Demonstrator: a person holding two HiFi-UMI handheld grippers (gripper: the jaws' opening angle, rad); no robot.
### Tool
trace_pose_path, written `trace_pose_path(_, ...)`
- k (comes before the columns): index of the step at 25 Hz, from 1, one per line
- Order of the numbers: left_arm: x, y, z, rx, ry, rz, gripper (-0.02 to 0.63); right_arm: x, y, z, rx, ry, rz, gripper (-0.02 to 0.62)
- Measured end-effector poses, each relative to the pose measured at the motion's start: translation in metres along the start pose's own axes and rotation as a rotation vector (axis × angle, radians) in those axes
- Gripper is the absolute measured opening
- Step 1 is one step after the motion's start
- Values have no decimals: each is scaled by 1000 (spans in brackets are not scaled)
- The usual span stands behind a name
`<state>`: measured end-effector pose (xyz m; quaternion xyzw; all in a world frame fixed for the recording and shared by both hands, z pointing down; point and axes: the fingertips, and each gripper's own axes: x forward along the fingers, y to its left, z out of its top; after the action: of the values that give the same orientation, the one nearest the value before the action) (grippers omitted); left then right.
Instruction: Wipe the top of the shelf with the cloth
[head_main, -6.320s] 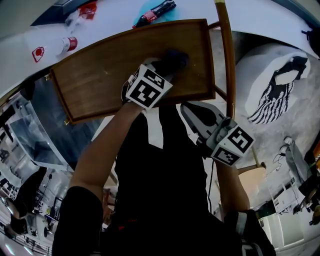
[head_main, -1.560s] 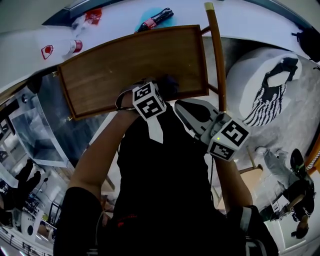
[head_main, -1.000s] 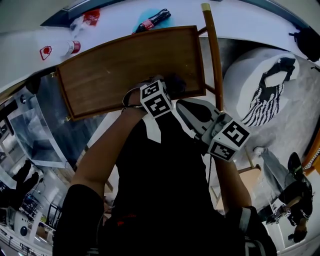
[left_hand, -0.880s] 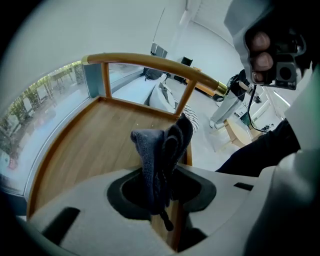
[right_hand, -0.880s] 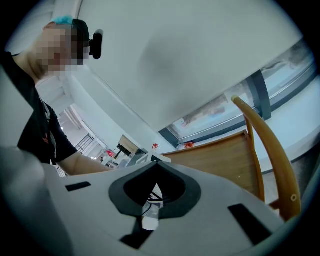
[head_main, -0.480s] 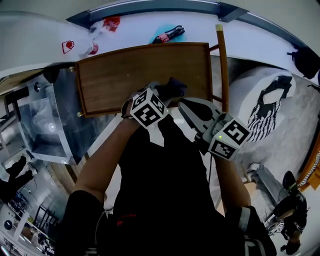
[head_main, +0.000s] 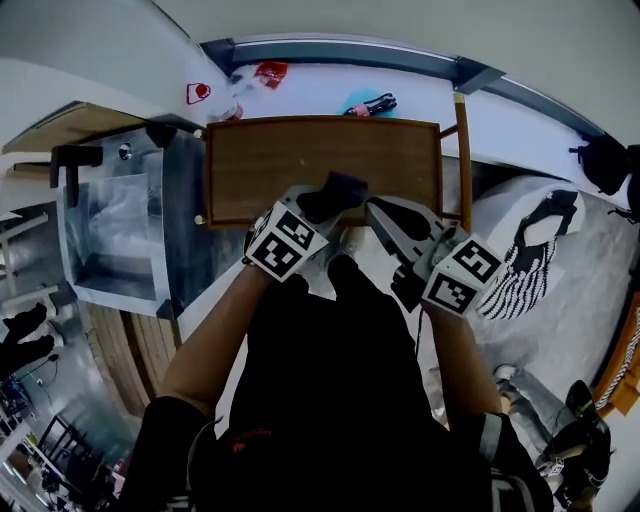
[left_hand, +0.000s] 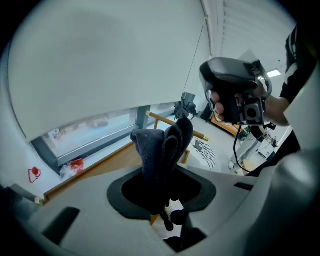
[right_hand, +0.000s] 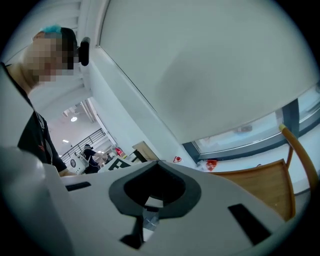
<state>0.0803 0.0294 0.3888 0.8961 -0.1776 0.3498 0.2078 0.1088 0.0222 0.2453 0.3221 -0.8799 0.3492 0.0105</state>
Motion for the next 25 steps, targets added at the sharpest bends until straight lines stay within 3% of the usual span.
trace_pose_path(13, -162, 24, -32, -67, -195, 143, 129, 55, 115, 12, -106, -46, 58, 5)
trace_pose_path(19, -208, 41, -40, -72, -242, 165, 129, 81, 147, 14, -129, -60, 66, 5)
trace_pose_path(25, -256, 62, -26, -88, -351, 181, 129, 102, 167, 24, -158, -78, 81, 5)
